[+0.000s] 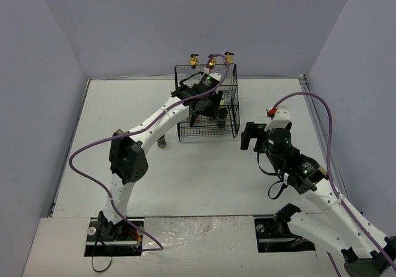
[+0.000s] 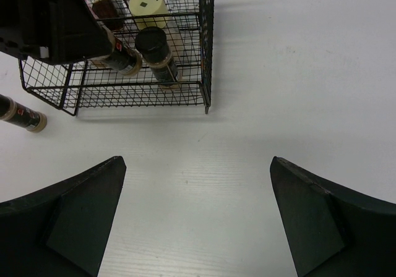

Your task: Organize the condiment bottles

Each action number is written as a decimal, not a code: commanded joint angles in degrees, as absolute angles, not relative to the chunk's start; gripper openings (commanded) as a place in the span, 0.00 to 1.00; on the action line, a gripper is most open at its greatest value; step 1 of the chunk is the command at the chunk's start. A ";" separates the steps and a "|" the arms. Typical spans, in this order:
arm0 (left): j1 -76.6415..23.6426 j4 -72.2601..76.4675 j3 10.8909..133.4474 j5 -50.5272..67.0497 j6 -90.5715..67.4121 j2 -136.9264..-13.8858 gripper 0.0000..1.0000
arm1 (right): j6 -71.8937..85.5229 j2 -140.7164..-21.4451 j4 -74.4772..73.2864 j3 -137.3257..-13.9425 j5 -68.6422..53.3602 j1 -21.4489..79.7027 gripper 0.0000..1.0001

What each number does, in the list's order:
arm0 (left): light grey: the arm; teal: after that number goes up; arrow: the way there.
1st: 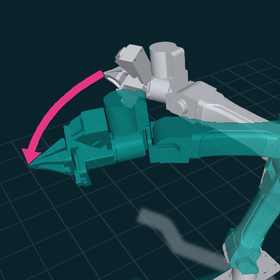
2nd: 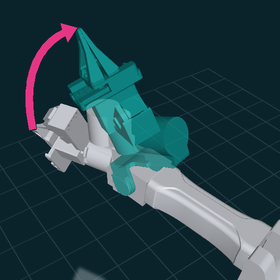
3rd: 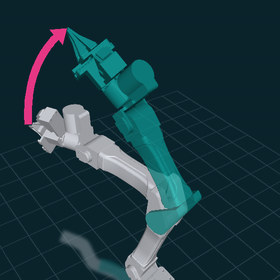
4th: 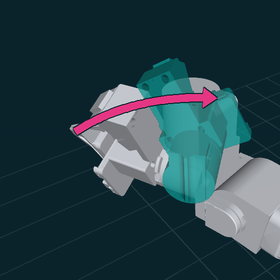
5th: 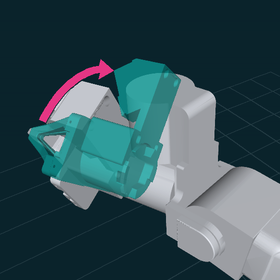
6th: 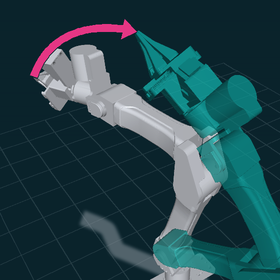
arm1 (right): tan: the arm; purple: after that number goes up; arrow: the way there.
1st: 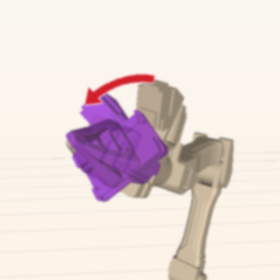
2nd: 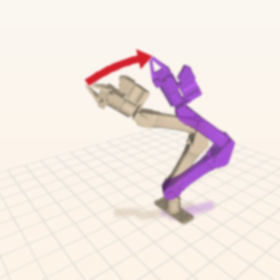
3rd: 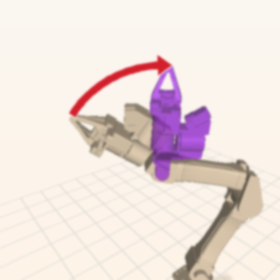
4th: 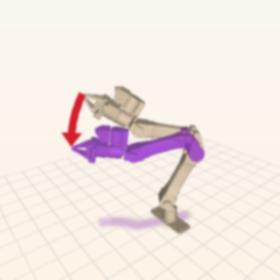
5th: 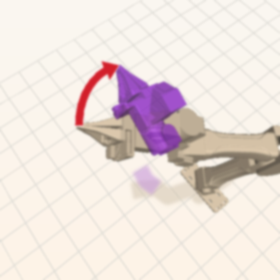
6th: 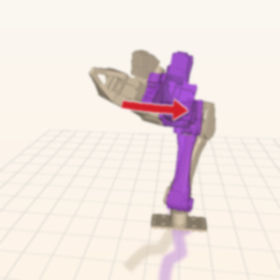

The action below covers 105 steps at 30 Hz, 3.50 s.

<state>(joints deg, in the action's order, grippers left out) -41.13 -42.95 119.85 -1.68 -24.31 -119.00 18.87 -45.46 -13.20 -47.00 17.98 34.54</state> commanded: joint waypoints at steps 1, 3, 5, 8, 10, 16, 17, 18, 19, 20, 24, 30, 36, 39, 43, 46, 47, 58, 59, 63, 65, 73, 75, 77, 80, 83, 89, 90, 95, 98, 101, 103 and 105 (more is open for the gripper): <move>-41.92 -43.15 124.19 -2.20 -25.08 -118.85 0.16 | 19.31 -44.24 -10.02 -46.47 19.45 34.28 1.00; -41.92 -43.19 124.41 -2.63 -25.15 -119.86 0.16 | 19.16 -44.40 -9.93 -46.29 19.53 34.17 1.00; -41.92 -43.47 125.19 -2.78 -25.29 -120.84 0.17 | 19.09 -44.54 -10.00 -46.00 19.53 34.10 1.00; -41.92 -43.95 125.92 -2.84 -25.43 -122.47 0.22 | 19.07 -44.38 -10.02 -45.79 19.51 34.19 1.00; -41.92 -44.45 126.54 -2.81 -25.40 -123.52 0.26 | 19.07 -44.16 -10.02 -45.56 19.56 34.19 1.00; -41.86 -46.62 128.09 -2.86 -25.18 -125.28 0.38 | 19.07 -43.48 -10.02 -44.64 19.84 34.10 1.00; -41.84 -47.13 128.44 -2.98 -25.14 -125.46 0.40 | 19.11 -43.42 -9.98 -44.52 19.86 34.10 1.00; -41.84 -47.53 128.68 -3.12 -25.14 -125.49 0.44 | 19.19 -43.42 -9.95 -44.43 19.86 34.10 1.00; -41.84 -47.74 128.92 -3.24 -25.14 -125.45 0.50 | 19.27 -43.42 -9.99 -44.30 19.86 34.10 1.00; -41.85 -47.91 129.15 -3.34 -25.15 -125.39 0.56 | 19.32 -43.42 -10.02 -44.20 19.86 34.10 1.00; -41.92 -48.05 129.40 -3.31 -25.31 -124.54 0.69 | 19.34 -43.51 -10.02 -44.09 19.75 34.04 1.00; -41.92 -48.90 129.61 -2.75 -25.13 -122.76 0.75 | 19.40 -43.27 -10.02 -44.12 19.63 34.01 1.00; -41.92 -49.43 125.42 -3.50 -23.74 -115.51 0.78 | 19.54 -43.03 -9.99 -44.32 19.13 34.01 1.00; -41.92 -48.98 119.70 -5.19 -22.80 -109.25 0.79 | 19.53 -43.22 -10.00 -44.45 18.94 34.01 1.00; -41.66 -46.10 109.58 -8.04 -20.51 -101.02 0.86 | 19.34 -43.24 -9.93 -44.65 18.64 34.01 1.00; -40.16 -44.54 101.40 -9.45 -19.79 -94.09 0.91 | 18.96 -43.07 -10.02 -44.67 18.57 33.81 1.00; -39.06 -43.58 97.85 -9.61 -19.55 -92.74 0.93 | 18.88 -43.07 -10.02 -44.74 18.63 33.75 1.00; -27.19 -34.19 79.14 -5.16 -16.42 -86.59 0.91 | 18.59 -44.51 -9.82 -44.54 18.46 33.66 1.00; -26.68 -33.98 78.83 -4.91 -16.57 -87.20 0.89 | 18.69 -44.41 -9.77 -44.49 18.46 33.66 1.00; -25.38 -32.42 77.33 -4.69 -17.21 -89.81 0.84 | 19.02 -43.74 -9.84 -44.22 18.54 33.66 1.00; -25.08 -31.53 77.00 -4.36 -17.52 -90.55 0.81 | 19.09 -43.58 -9.84 -44.10 18.56 33.65 1.00; -24.43 -31.40 76.56 -4.11 -18.65 -93.73 0.59 | 19.08 -43.58 -9.84 -43.52 18.86 33.65 1.00; -24.43 -31.94 76.55 -4.22 -19.02 -93.74 0.56 | 19.07 -43.59 -9.84 -43.33 19.03 33.66 1.00; -24.43 -31.99 76.10 -4.57 -19.12 -93.54 0.54 | 19.07 -43.69 -9.84 -43.28 19.07 33.66 1.00; -24.43 -32.10 75.53 -5.05 -19.16 -93.70 0.52 | 18.98 -43.57 -9.76 -43.22 19.07 33.60 1.00; -24.41 -32.20 75.59 -4.52 -19.21 -94.13 0.44 | 19.07 -43.55 -9.76 -43.15 19.09 33.66 1.00; -24.50 -33.01 76.60 -3.24 -18.46 -93.62 0.21 | 19.14 -42.93 -9.76 -43.00 19.16 33.57 1.00; -24.58 -33.32 76.97 -2.80 -18.57 -93.18 0.20 | 19.22 -42.89 -9.76 -43.03 19.22 33.57 1.00; -26.43 -35.83 80.09 -1.07 -19.55 -89.25 0.19 | 19.42 -42.64 -9.74 -43.13 19.25 33.66 1.00; -29.69 -38.37 84.85 -1.62 -19.84 -88.07 0.19 | 19.26 -42.63 -9.68 -43.48 19.25 33.58 1.00; -32.74 -40.32 90.34 -2.33 -19.72 -88.51 0.19 | 19.01 -42.75 -9.76 -43.87 19.60 33.61 1.00; -34.11 -42.14 94.09 -3.14 -19.89 -89.48 0.19 | 18.84 -42.68 -9.76 -44.21 19.54 33.66 1.00; -34.99 -43.99 96.59 -4.05 -20.02 -90.52 0.19 | 18.81 -42.54 -9.84 -44.32 19.42 33.59 1.00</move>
